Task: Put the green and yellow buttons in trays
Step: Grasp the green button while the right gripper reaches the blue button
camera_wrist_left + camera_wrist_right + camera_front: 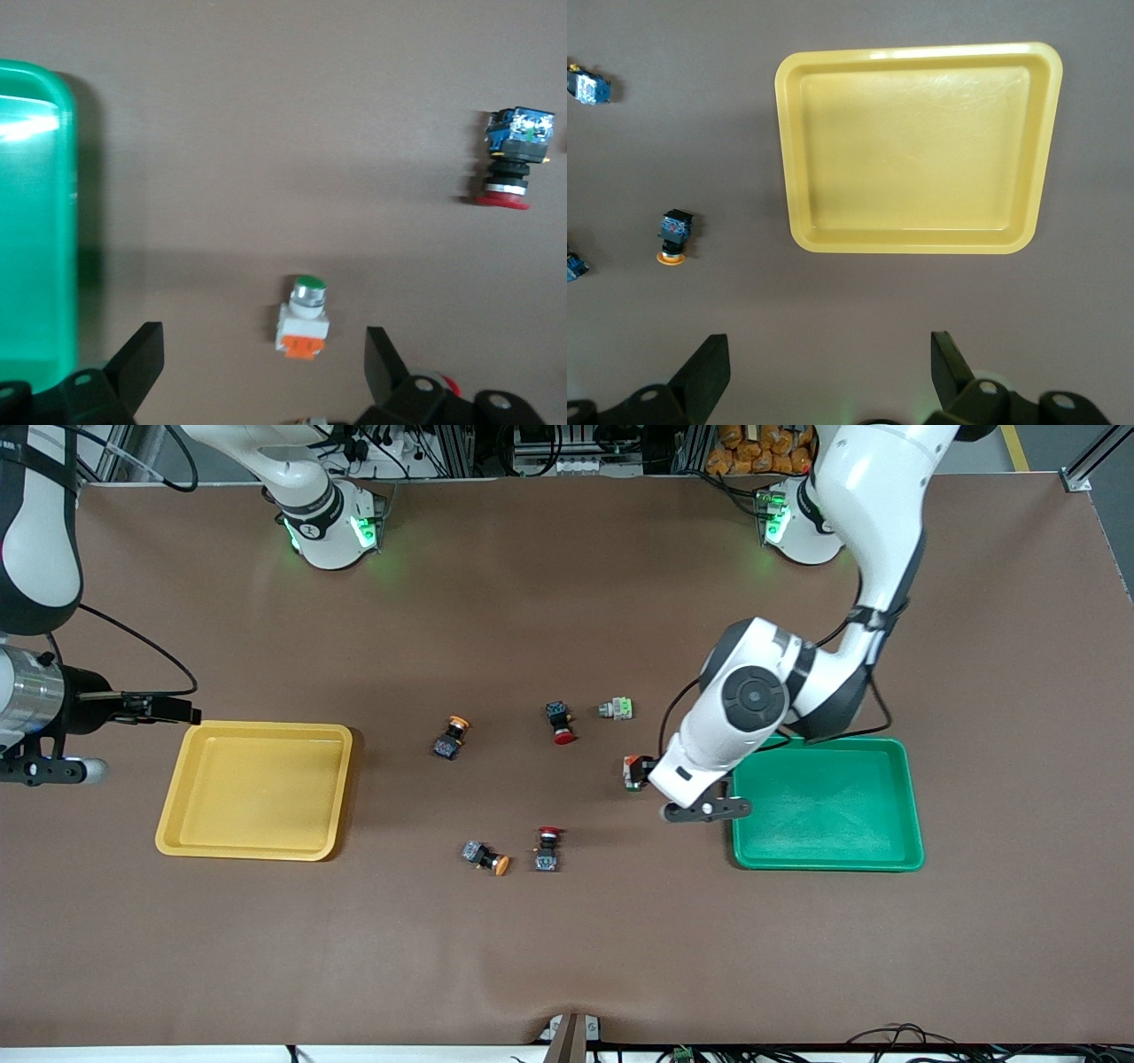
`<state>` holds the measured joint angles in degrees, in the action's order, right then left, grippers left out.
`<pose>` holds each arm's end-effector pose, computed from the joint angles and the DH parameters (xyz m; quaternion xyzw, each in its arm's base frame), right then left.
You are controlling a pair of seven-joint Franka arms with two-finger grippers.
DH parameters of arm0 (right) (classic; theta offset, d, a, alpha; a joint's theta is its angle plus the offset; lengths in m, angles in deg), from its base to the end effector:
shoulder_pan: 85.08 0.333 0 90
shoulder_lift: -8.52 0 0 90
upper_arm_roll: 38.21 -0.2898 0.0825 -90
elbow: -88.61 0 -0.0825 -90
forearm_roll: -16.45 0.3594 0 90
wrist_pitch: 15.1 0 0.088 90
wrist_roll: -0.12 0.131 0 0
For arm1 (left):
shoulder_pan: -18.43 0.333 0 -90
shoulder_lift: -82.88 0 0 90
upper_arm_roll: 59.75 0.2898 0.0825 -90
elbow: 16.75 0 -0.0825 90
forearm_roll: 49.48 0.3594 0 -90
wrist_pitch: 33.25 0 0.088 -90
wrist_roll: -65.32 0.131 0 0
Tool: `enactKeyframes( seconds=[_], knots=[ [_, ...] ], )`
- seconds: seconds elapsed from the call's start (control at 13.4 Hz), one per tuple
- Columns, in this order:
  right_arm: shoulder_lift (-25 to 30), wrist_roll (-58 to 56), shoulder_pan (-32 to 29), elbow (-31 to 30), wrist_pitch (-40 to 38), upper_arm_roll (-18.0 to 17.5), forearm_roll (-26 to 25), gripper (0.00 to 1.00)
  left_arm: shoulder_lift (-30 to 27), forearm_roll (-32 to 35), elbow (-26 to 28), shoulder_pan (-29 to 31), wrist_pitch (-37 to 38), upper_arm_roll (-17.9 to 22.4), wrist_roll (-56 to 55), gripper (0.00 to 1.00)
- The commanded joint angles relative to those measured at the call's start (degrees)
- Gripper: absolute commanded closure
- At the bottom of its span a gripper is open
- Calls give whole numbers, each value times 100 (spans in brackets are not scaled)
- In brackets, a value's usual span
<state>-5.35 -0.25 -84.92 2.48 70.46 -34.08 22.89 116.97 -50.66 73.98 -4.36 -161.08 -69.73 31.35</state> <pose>0.5704 -0.0206 0.4655 -0.9904 0.0339 0.1233 0.0521 0.5684 -0.3512 0.2682 0.9974 0.0327 -0.0058 0.0638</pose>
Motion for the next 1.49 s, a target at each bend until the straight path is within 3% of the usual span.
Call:
enactKeyframes(
  seconds=[0.0, 0.37, 0.67, 0.9, 0.97, 1.04, 1.12, 1.19, 1.27, 1.42],
  knots=[
    [-2, 370, 53, 25, 3, 0, 156, 0, 299, 118, -108, -208, -399, 31, -153, 0],
    [-212, 1834, 868, -27, 486, 0, 288, 0, 599, 434, 85, -506, -699, 83, -389, 0],
    [-747, 2831, 1669, -80, 865, 0, 297, 0, 774, 584, 191, -613, -725, 75, -461, 0],
    [-907, 3629, 2337, -841, 1976, 0, 288, 0, 888, 584, 252, -631, -865, 75, -470, 8],
    [-907, 3727, 2478, -1184, 2460, 0, 288, 0, 932, 593, 270, -631, -944, 75, -478, 20],
    [-959, 3728, 2558, -1448, 2865, 0, 288, 0, 933, 593, 331, -622, -962, 75, -470, 41],
    [-1090, 3728, 2585, -1608, 3182, 0, 297, 0, 924, 593, 349, -613, -963, 75, -470, 70],
    [-1205, 3728, 2628, -1714, 3394, -9, 297, 0, 915, 593, 349, -596, -954, 75, -470, 93],
    [-1267, 3737, 2707, -1837, 3605, -9, 297, 0, 872, 602, 375, -552, -945, 66, -461, 100],
    [-1372, 3955, 2857, -2127, 4088, -9, 402, 0, 731, 602, 367, -490, -831, 66, -408, 100]
  ],
)
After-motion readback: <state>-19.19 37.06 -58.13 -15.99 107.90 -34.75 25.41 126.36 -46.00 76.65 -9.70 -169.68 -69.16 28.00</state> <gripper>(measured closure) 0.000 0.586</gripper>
